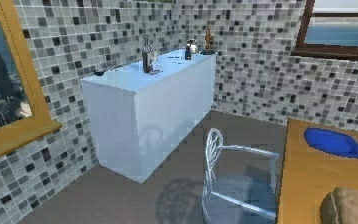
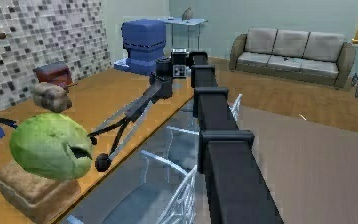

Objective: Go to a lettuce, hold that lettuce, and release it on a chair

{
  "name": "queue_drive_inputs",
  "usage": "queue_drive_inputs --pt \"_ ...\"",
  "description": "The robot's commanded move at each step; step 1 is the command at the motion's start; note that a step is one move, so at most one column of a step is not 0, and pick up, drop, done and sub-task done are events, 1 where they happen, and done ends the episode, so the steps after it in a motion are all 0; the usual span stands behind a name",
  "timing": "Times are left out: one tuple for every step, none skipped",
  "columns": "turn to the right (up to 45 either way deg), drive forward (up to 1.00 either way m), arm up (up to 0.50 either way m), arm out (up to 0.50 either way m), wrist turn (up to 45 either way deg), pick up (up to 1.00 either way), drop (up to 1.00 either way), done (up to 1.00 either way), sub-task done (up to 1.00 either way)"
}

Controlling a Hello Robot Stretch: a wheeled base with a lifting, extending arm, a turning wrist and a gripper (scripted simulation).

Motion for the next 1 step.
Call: queue_drive_inputs --pt "0.0 0.00 0.00 0.00 45.0 0.00 0.00 0.00 0.00"
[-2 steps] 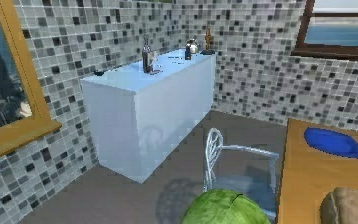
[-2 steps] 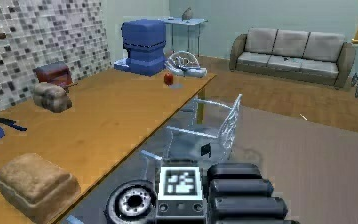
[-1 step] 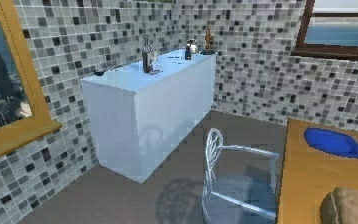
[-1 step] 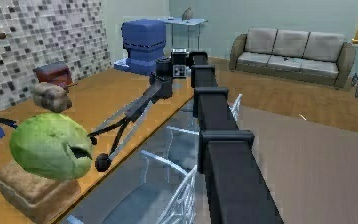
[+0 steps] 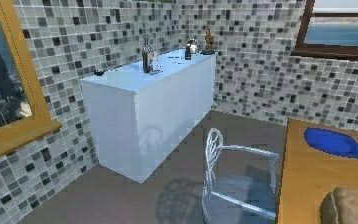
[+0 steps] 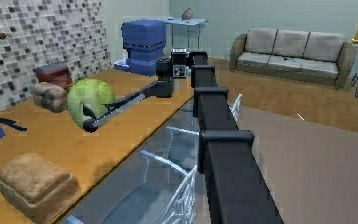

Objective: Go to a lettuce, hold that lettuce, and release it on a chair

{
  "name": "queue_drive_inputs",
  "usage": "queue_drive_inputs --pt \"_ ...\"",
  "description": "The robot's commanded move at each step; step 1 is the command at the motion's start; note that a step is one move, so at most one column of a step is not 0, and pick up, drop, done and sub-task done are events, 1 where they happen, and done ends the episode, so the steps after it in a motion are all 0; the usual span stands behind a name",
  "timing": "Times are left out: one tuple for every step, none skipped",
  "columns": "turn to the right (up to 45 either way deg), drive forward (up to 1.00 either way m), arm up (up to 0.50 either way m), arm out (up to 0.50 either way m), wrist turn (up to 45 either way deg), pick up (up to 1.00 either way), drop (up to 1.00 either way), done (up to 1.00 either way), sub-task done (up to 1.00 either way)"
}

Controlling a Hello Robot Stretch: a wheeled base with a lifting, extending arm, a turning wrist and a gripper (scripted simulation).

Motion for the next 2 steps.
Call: queue_drive_inputs --pt "0.0 0.00 0.00 0.00 45.0 0.00 0.00 0.00 0.00" --pt "0.0 0.00 -0.44 0.00 0.0 0.00 0.00 0.00 0.00"
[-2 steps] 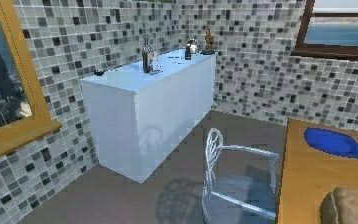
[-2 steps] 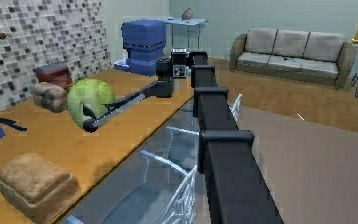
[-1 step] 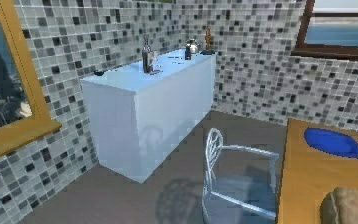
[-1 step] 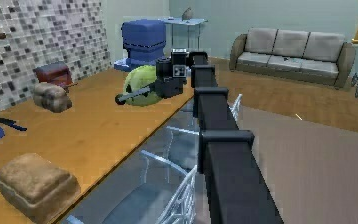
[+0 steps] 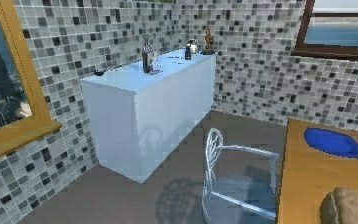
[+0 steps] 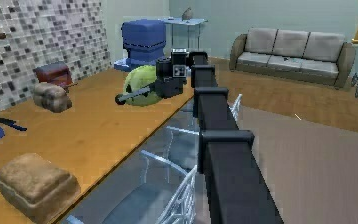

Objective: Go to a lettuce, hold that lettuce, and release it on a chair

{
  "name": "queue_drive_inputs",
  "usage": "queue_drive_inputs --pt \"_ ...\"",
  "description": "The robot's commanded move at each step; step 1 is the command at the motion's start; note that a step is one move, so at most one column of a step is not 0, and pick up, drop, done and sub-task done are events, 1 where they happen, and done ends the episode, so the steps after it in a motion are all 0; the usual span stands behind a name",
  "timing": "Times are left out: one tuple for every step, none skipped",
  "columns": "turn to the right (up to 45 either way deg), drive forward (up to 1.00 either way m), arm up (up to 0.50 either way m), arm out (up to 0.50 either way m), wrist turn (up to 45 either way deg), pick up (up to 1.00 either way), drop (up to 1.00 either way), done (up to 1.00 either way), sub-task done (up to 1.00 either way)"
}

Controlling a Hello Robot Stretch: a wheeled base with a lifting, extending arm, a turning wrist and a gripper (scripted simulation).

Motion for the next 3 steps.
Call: queue_drive_inputs --pt "0.0 0.00 -0.50 0.00 0.0 0.00 0.00 0.00 0.00" --pt "0.0 0.00 0.00 0.00 0.0 0.00 1.00 0.00 0.00" --pt "0.0 0.00 0.00 -0.10 0.0 0.00 0.00 0.00 0.00"
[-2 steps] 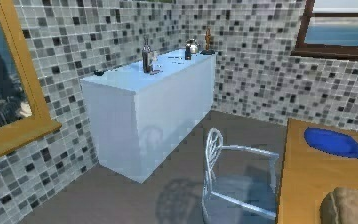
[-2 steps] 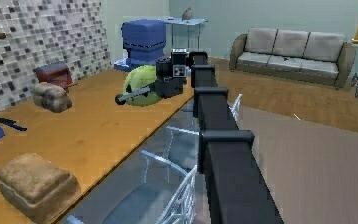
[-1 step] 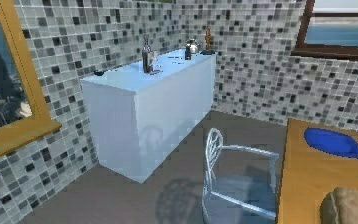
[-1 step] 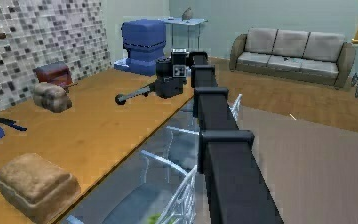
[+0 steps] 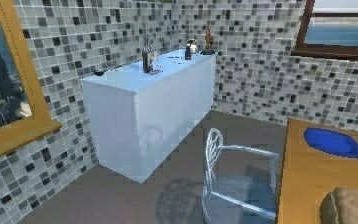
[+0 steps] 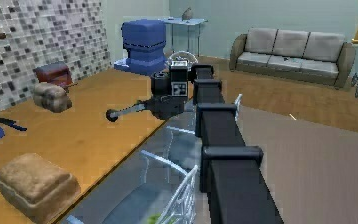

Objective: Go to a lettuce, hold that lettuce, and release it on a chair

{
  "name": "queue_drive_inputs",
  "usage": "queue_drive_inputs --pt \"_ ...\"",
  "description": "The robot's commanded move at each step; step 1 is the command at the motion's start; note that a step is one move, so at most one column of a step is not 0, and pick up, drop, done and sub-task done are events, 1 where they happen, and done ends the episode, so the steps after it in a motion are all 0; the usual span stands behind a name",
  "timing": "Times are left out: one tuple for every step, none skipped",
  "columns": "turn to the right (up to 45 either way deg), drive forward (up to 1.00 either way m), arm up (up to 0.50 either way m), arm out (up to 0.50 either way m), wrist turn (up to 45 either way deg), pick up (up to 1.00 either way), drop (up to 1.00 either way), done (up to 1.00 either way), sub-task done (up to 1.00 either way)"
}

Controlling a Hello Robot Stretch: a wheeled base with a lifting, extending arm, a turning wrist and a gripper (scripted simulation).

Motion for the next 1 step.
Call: queue_drive_inputs --pt "0.0 0.00 0.00 0.00 0.0 0.00 0.00 1.00 0.00"
